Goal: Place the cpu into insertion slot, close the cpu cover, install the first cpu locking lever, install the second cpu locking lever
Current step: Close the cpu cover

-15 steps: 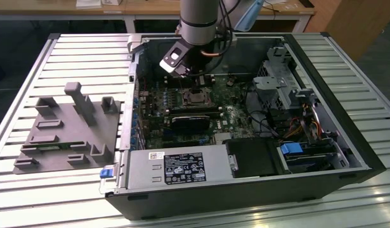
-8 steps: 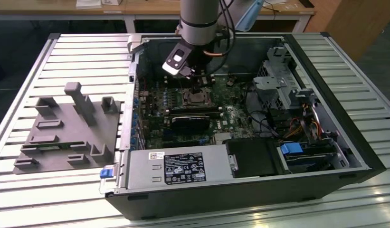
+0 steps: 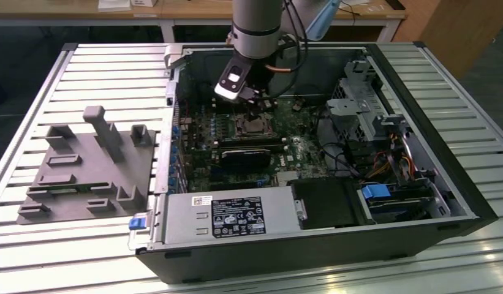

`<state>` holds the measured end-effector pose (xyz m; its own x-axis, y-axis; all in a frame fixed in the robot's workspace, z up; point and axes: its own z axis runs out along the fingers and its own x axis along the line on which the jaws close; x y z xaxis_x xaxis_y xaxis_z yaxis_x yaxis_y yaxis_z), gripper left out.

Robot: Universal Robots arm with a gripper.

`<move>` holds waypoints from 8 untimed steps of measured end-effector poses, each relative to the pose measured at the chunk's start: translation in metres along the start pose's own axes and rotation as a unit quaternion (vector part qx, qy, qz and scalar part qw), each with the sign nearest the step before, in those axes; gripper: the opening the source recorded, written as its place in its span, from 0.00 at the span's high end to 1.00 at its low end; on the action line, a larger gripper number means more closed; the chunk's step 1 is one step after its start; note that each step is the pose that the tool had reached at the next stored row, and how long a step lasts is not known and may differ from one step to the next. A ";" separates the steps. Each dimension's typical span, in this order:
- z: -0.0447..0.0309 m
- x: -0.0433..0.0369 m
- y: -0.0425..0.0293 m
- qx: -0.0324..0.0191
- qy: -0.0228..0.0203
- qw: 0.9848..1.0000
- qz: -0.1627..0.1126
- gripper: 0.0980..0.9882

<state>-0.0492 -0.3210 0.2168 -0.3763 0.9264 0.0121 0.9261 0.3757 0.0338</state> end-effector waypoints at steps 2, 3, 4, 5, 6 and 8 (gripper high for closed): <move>0.0001 0.0000 0.0000 0.000 0.001 1.000 -0.018 1.00; 0.0001 0.0000 0.0000 0.000 0.001 1.000 -0.027 1.00; 0.0002 0.0000 0.0000 0.000 0.001 0.999 -0.036 1.00; 0.0003 0.0000 0.0000 0.001 0.002 0.999 -0.046 1.00; 0.0003 0.0000 0.0000 0.001 0.002 0.998 -0.055 1.00; 0.0005 0.0000 0.0000 0.001 0.002 0.997 -0.073 1.00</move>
<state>-0.0492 -0.3210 0.2163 -0.5067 0.8620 0.0121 0.8618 0.5061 0.0338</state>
